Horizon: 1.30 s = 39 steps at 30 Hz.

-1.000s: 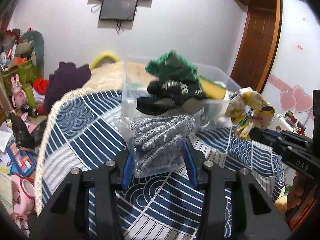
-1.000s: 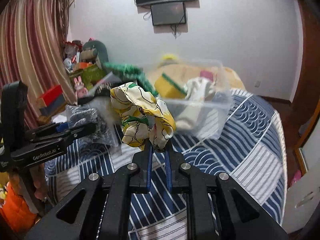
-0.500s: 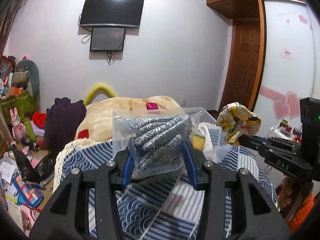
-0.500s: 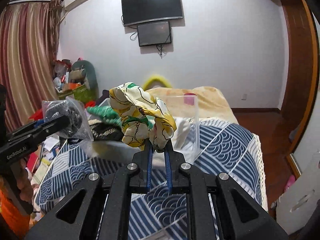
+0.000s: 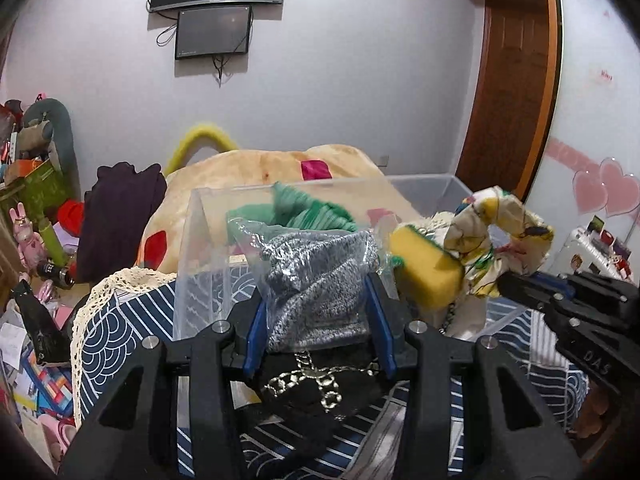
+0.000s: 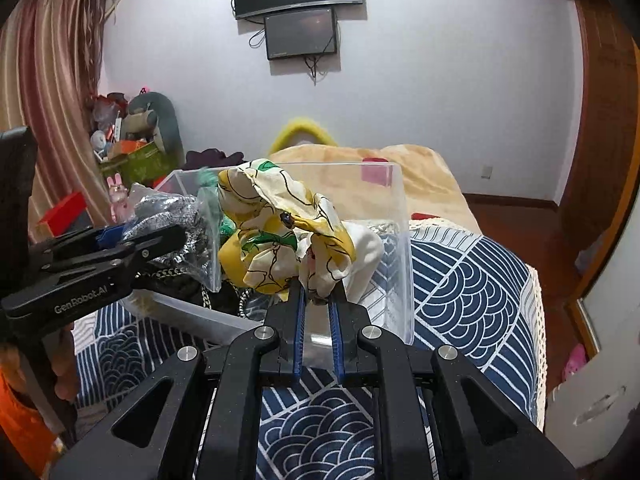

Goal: Organize soft objects

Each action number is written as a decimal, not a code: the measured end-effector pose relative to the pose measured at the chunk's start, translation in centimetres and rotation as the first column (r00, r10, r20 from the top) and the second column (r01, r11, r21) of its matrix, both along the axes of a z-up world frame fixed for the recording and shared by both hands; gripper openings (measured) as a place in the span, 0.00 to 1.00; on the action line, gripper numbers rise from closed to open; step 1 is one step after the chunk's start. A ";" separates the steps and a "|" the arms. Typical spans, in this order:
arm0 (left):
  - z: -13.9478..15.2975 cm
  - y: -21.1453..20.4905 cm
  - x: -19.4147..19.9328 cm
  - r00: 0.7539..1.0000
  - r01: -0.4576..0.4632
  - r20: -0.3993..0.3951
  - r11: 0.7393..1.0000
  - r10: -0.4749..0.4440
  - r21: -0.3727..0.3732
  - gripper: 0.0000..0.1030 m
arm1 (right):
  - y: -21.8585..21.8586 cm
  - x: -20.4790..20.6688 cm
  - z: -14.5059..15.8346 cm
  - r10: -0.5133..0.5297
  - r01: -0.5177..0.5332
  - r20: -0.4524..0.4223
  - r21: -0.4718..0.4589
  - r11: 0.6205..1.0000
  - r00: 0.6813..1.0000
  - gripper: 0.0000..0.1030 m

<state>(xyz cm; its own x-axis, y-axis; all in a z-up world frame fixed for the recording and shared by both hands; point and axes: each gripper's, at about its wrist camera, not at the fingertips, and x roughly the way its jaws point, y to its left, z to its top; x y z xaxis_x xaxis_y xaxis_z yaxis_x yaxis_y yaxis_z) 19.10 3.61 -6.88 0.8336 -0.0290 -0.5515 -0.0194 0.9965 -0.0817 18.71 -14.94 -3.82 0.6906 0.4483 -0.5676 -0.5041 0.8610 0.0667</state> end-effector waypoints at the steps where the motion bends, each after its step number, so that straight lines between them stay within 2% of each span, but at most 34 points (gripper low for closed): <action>1: -0.1 0.0 0.0 1.000 -0.003 -0.002 1.000 0.003 0.002 0.44 | 0.0 -0.1 0.0 0.002 -0.002 0.003 -0.002 1.000 1.000 0.11; 4: -0.1 -0.1 -0.3 1.000 -0.003 -0.004 1.000 0.003 -0.003 0.49 | -0.1 -0.6 0.3 -0.001 0.001 0.003 -0.008 1.000 1.000 0.18; 6: -0.1 -0.2 -0.6 1.000 -0.002 -0.003 1.000 0.002 -0.005 0.62 | 0.0 -0.8 0.6 -0.001 0.001 0.006 -0.011 1.000 1.000 0.29; 8: 0.1 -0.5 -1.2 1.000 -0.001 0.011 1.000 0.001 0.005 0.65 | -0.1 -0.9 0.7 -0.008 0.008 0.014 -0.013 1.000 1.000 0.34; 11: 0.4 -1.3 -2.4 0.999 0.002 0.037 0.999 -0.003 0.038 0.65 | -0.7 -1.3 1.1 -0.013 0.013 0.028 0.002 1.000 1.000 0.36; 14: 0.9 -1.7 -3.8 0.998 0.008 0.062 0.999 -0.010 0.044 0.66 | -1.5 -2.0 1.5 -0.017 0.016 0.042 0.018 1.000 0.999 0.43; 20: 2.8 -1.6 -6.9 0.990 0.007 0.141 1.000 -0.008 0.007 0.73 | -3.4 -3.5 3.0 -0.034 0.029 0.097 0.057 0.998 0.995 0.48; 22: 3.5 -1.5 -7.9 0.986 0.003 0.166 1.000 -0.003 0.000 0.74 | -3.7 -4.2 3.7 -0.029 0.020 0.118 0.075 0.997 0.993 0.53; 24: 4.1 -1.7 -8.8 0.983 0.004 0.181 1.000 -0.003 -0.001 0.75 | -3.8 -5.3 4.6 -0.027 0.014 0.152 0.089 0.996 0.988 0.65; 29: 5.1 -1.8 -11.0 0.973 0.006 0.231 1.000 -0.004 -0.009 0.88 | -3.6 -7.7 6.1 -0.028 0.003 0.248 0.101 0.995 0.968 0.80; 34: 5.9 -2.3 -13.1 0.958 -0.004 0.287 1.000 0.002 0.007 0.97 | -3.5 -9.2 6.8 -0.027 -0.004 0.304 0.101 0.995 0.952 0.83; 39: 6.2 -2.2 -14.2 0.953 0.000 0.302 1.000 0.004 -0.014 0.99 | -3.4 -9.5 6.4 -0.027 -0.005 0.304 0.105 0.994 0.952 0.84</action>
